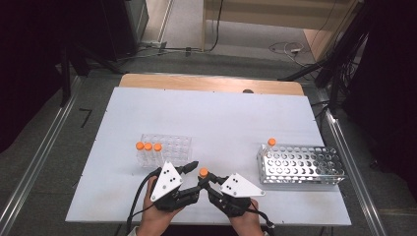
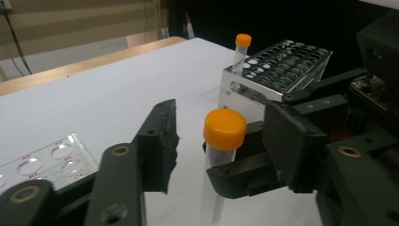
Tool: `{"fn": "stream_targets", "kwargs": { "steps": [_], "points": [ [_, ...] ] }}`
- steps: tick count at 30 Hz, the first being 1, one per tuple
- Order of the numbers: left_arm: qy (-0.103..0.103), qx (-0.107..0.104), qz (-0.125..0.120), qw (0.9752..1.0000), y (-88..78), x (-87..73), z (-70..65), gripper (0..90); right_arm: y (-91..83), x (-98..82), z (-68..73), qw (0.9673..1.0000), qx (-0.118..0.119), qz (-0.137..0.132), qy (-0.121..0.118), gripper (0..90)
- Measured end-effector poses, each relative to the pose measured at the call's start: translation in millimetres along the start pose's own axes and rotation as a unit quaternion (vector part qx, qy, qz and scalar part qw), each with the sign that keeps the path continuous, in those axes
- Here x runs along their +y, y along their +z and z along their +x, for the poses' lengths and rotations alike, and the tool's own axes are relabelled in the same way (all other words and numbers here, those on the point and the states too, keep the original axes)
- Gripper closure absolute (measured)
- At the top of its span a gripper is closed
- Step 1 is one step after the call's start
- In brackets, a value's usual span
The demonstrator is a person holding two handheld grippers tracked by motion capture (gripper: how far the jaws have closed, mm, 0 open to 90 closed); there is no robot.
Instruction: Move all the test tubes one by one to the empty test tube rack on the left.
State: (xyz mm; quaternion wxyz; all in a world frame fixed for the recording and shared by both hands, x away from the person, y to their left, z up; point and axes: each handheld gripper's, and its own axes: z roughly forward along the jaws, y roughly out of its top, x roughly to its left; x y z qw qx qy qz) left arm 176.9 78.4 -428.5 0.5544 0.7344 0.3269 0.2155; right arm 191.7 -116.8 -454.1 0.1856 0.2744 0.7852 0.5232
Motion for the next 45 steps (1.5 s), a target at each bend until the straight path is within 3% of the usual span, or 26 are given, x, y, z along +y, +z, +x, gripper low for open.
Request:
{"fn": "stream_targets", "kwargs": {
  "steps": [8,17,18,21,24,27,36,45],
  "points": [
    [-0.003,-0.008,0.005,1.0,2.7,-2.2,0.6,66.4,0.3,0.2,1.4,1.0,0.003,-0.001,-0.002,72.0],
    [0.0,-0.006,0.008,1.0,2.9,-2.3,1.1,70.1,0.1,-0.1,1.2,1.0,0.004,0.0,-0.001,71.5],
    [0.001,-0.005,0.008,1.0,2.7,-2.0,1.1,70.2,0.1,0.0,0.9,1.0,0.006,0.0,0.0,69.8],
    [-0.001,0.0,0.003,1.0,0.8,-0.5,3.9,70.4,0.0,1.2,-2.3,0.9997,0.021,0.006,0.006,44.5],
    [-0.008,0.009,-0.005,0.9999,-4.1,3.3,11.6,70.4,-2.3,1.2,-7.8,0.9997,0.019,0.009,0.013,31.7],
    [-0.022,0.019,-0.016,0.9995,-10.7,8.0,21.7,70.4,-5.3,-0.1,-14.0,0.9997,0.011,0.01,0.021,26.9],
    [-0.043,0.053,-0.06,0.9959,-36.5,25.4,47.5,70.5,-8.8,-2.1,-21.4,0.9994,-0.001,0.011,0.032,26.2],
    [-0.045,0.103,-0.059,0.9919,-42.6,27.0,71.2,70.5,-9.3,-2.5,-23.7,0.9993,-0.004,0.012,0.036,26.5]
  ]
}}
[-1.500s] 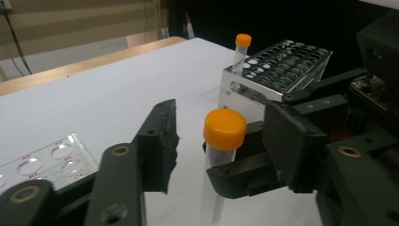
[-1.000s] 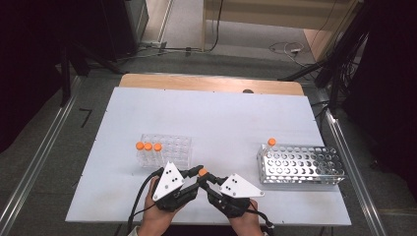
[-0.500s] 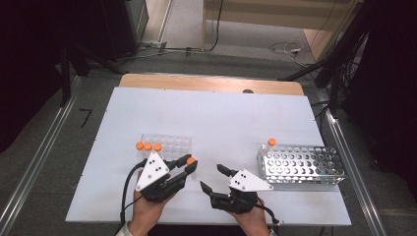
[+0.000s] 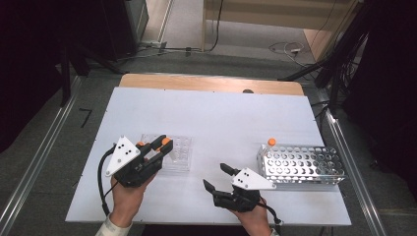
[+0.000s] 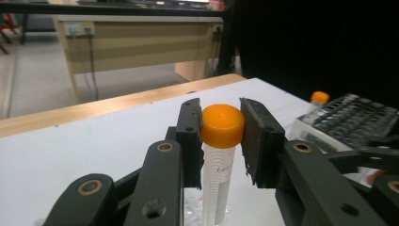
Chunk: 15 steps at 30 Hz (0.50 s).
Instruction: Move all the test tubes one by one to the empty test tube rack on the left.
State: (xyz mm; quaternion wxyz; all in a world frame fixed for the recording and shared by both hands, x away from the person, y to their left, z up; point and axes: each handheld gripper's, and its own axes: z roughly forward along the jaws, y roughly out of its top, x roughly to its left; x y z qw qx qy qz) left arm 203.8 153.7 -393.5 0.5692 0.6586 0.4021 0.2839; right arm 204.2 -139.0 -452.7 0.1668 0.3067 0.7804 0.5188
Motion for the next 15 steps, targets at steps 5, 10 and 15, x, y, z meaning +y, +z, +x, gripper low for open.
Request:
{"fn": "stream_targets", "kwargs": {
  "steps": [5,10,15],
  "points": [
    [0.003,0.021,0.009,0.9997,5.1,-1.9,9.1,70.4,-0.3,-0.5,-0.8,1.0,-0.001,0.0,0.002,26.6],
    [0.006,0.033,0.015,0.9993,9.5,-4.0,13.5,70.4,-0.6,-0.6,-1.6,1.0,-0.002,-0.001,0.002,26.9],
    [0.021,0.041,0.02,0.9988,14.9,-7.7,12.3,70.4,-0.4,-0.8,-1.9,1.0,-0.001,-0.001,0.001,26.9]
  ]
}}
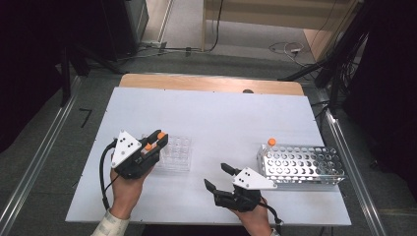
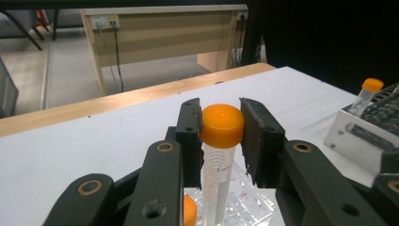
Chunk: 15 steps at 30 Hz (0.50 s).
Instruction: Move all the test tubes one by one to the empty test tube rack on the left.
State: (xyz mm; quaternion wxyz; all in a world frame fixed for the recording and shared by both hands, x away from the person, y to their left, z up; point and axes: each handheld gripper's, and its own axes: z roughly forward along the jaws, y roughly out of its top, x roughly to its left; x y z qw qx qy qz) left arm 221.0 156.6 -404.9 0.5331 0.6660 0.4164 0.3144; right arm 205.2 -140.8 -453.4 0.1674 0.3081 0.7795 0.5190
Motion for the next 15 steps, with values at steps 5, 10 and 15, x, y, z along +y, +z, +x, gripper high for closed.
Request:
{"fn": "stream_targets", "kwargs": {
  "steps": [5,10,15],
  "points": [
    [0.012,0.01,0.01,0.9998,4.8,-4.4,-1.7,70.4,-0.7,-0.1,-0.7,1.0,-0.001,0.0,-0.001,27.0],
    [0.017,0.012,0.019,0.9996,7.6,-8.3,-2.8,70.3,-1.1,-0.5,-0.6,1.0,-0.001,-0.001,-0.001,27.2],
    [0.018,0.011,0.027,0.9994,10.2,-12.8,-3.3,70.3,-1.2,-1.0,-0.7,1.0,-0.002,0.001,-0.001,27.2]
  ]
}}
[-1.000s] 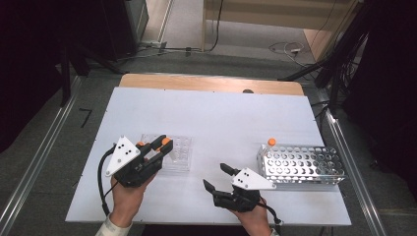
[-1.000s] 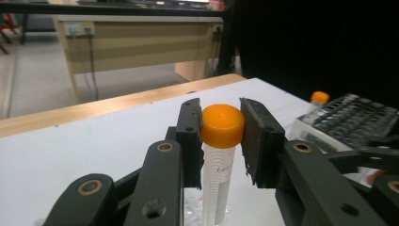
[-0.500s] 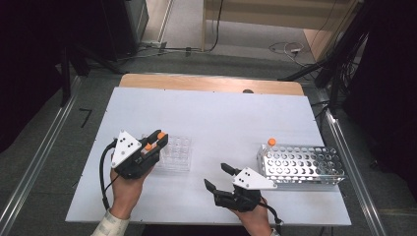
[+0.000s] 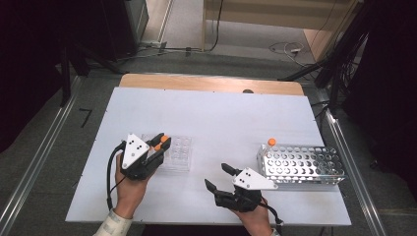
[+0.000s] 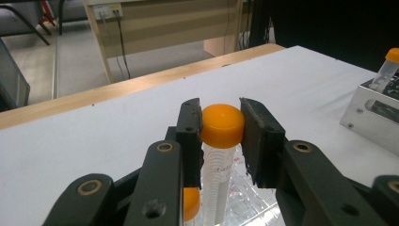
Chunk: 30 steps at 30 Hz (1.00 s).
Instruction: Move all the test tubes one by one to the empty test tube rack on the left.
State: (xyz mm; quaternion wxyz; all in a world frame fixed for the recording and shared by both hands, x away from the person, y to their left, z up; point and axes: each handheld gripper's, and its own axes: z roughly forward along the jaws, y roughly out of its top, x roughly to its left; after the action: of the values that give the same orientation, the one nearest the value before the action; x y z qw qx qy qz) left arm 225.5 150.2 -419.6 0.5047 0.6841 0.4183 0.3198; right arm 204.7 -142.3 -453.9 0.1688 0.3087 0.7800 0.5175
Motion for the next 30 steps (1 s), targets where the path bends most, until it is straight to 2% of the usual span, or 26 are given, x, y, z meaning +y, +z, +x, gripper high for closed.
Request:
{"fn": "stream_targets", "kwargs": {
  "steps": [15,16,18,20,30],
  "points": [
    [-0.006,-0.001,0.009,0.9999,1.5,-6.5,-0.3,69.5,-0.7,-0.7,-0.2,1.0,-0.001,0.0,-0.001,27.3],
    [-0.008,-0.002,0.007,0.9999,1.3,-6.6,0.2,67.5,-0.8,-0.7,-0.2,1.0,-0.001,0.0,-0.001,27.3],
    [-0.012,-0.008,0.01,0.9999,1.0,-5.8,1.0,55.7,-1.0,-0.6,-0.1,1.0,-0.001,-0.001,-0.001,27.3],
    [-0.015,-0.005,0.006,0.9999,-0.2,-5.0,0.7,48.2,-1.1,-0.6,-0.4,1.0,-0.001,-0.001,-0.001,27.3],
    [-0.037,0.002,0.0,0.9993,-7.0,-1.7,0.1,26.7,-3.2,-0.2,-2.1,1.0,-0.006,-0.004,0.0,27.3]
  ]
}}
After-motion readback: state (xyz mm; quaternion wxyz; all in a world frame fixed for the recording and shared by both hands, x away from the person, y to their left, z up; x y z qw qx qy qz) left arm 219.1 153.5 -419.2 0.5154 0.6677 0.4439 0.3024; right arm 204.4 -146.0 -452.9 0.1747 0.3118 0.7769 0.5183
